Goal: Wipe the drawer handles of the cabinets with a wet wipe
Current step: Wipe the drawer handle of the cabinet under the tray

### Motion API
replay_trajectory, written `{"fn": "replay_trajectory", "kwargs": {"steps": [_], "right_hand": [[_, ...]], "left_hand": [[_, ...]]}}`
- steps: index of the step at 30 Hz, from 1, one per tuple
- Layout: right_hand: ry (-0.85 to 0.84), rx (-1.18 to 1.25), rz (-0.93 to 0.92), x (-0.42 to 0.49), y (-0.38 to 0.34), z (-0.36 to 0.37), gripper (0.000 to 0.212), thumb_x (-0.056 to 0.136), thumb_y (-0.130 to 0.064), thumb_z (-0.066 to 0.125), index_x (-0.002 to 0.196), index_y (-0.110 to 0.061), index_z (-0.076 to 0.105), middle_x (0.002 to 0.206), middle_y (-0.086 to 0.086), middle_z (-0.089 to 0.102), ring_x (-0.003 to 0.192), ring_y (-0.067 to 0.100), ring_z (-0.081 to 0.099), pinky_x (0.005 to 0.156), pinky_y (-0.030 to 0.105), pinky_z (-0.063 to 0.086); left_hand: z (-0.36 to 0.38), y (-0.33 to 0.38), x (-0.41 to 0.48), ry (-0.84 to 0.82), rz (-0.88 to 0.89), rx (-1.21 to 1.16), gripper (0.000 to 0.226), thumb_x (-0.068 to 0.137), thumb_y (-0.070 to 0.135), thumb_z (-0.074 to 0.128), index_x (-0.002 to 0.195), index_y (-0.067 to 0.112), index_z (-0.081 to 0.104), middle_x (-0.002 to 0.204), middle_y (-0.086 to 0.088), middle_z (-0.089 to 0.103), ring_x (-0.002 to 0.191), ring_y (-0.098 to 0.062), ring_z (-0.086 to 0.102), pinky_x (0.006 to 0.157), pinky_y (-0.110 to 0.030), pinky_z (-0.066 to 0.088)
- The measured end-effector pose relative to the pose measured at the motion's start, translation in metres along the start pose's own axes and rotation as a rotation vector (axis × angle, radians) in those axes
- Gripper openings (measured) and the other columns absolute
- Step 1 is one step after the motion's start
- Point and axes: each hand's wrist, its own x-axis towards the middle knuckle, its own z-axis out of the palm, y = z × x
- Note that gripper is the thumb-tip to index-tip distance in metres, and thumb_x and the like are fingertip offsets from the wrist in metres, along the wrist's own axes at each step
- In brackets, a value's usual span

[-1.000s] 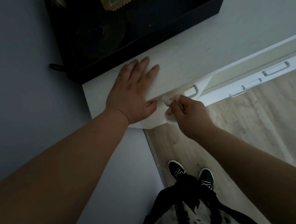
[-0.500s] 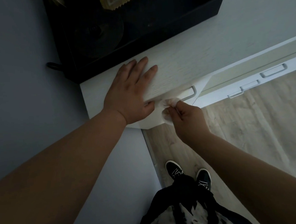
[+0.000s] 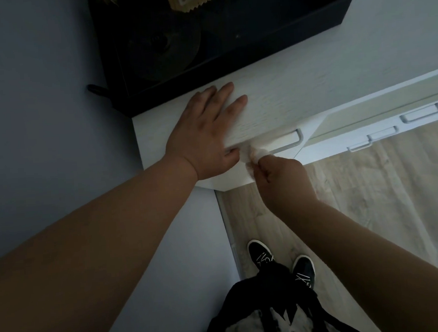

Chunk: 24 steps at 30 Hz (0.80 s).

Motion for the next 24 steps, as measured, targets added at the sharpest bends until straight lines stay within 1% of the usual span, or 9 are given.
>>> {"fn": "replay_trajectory", "kwargs": {"steps": [2,5,8,10,12,16,19,22,24], "right_hand": [[-0.017,-0.114,-0.063,0.001,0.01,-0.006,0.024,0.1,-0.027,0.059,0.085,-0.011,0.07,0.062,-0.002,0.059,0.055,0.02,0.056,0.054,0.036,0.051],[-0.032,-0.158,-0.146,0.003,0.025,-0.02,0.025,0.097,-0.027,0.057,0.093,-0.009,0.074,0.075,0.002,0.07,0.066,0.023,0.066,0.061,0.038,0.055],[-0.015,-0.162,-0.238,0.009,0.022,-0.018,0.019,0.093,-0.015,0.07,0.075,-0.007,0.069,0.061,-0.001,0.058,0.052,0.022,0.056,0.053,0.028,0.046],[-0.028,-0.173,-0.273,0.01,0.015,-0.011,0.017,0.09,-0.01,0.074,0.073,-0.008,0.069,0.06,-0.002,0.055,0.05,0.02,0.053,0.053,0.025,0.044],[-0.025,-0.172,-0.259,0.008,0.017,-0.007,0.006,0.087,-0.007,0.074,0.082,-0.01,0.074,0.066,0.0,0.064,0.054,0.019,0.058,0.056,0.028,0.053],[0.049,-0.105,-0.061,-0.005,0.024,-0.01,0.014,0.09,-0.01,0.069,0.077,-0.01,0.067,0.06,-0.003,0.058,0.05,0.015,0.051,0.051,0.03,0.048],[0.016,-0.021,-0.078,-0.004,0.015,-0.004,0.015,0.093,-0.014,0.063,0.1,-0.014,0.076,0.078,-0.001,0.072,0.066,0.018,0.065,0.065,0.03,0.055],[-0.039,-0.044,-0.094,0.003,0.007,0.006,0.024,0.096,-0.022,0.055,0.098,-0.01,0.077,0.08,0.007,0.074,0.07,0.029,0.069,0.065,0.04,0.059],[-0.04,-0.078,-0.093,0.002,0.004,0.011,0.022,0.098,-0.02,0.057,0.094,-0.008,0.076,0.077,0.01,0.073,0.067,0.031,0.068,0.062,0.041,0.057]], "left_hand": [[0.0,0.0,0.001,-0.002,0.002,0.006,0.096,0.083,0.063,0.053,0.164,0.027,0.018,0.173,-0.008,0.015,0.155,-0.035,0.02,0.127,-0.052,0.02],[0.002,-0.001,0.001,0.0,0.007,-0.001,0.097,0.082,0.061,0.055,0.165,0.027,0.018,0.173,-0.007,0.015,0.155,-0.035,0.02,0.127,-0.052,0.02],[0.002,-0.001,0.0,-0.001,0.005,0.002,0.097,0.082,0.062,0.056,0.165,0.027,0.019,0.173,-0.007,0.015,0.155,-0.035,0.019,0.127,-0.052,0.02],[0.001,0.0,0.001,-0.009,0.004,0.008,0.098,0.082,0.062,0.055,0.165,0.027,0.018,0.173,-0.007,0.013,0.155,-0.035,0.018,0.127,-0.052,0.02],[0.001,0.0,0.001,-0.005,0.009,0.017,0.097,0.082,0.062,0.053,0.165,0.027,0.017,0.173,-0.008,0.014,0.155,-0.035,0.019,0.127,-0.052,0.02],[0.002,-0.001,0.001,-0.001,0.013,-0.008,0.097,0.081,0.061,0.053,0.164,0.026,0.019,0.172,-0.009,0.016,0.154,-0.036,0.02,0.127,-0.053,0.02],[0.001,-0.001,0.001,-0.011,0.006,0.0,0.097,0.082,0.061,0.054,0.165,0.026,0.017,0.173,-0.008,0.014,0.155,-0.036,0.019,0.127,-0.052,0.019],[0.001,-0.001,0.001,-0.018,0.008,0.008,0.097,0.082,0.062,0.052,0.165,0.027,0.015,0.173,-0.008,0.012,0.156,-0.036,0.017,0.127,-0.052,0.018],[0.002,-0.002,0.001,-0.02,0.005,0.006,0.098,0.082,0.063,0.052,0.165,0.028,0.015,0.173,-0.007,0.012,0.156,-0.035,0.017,0.127,-0.052,0.019]]}}
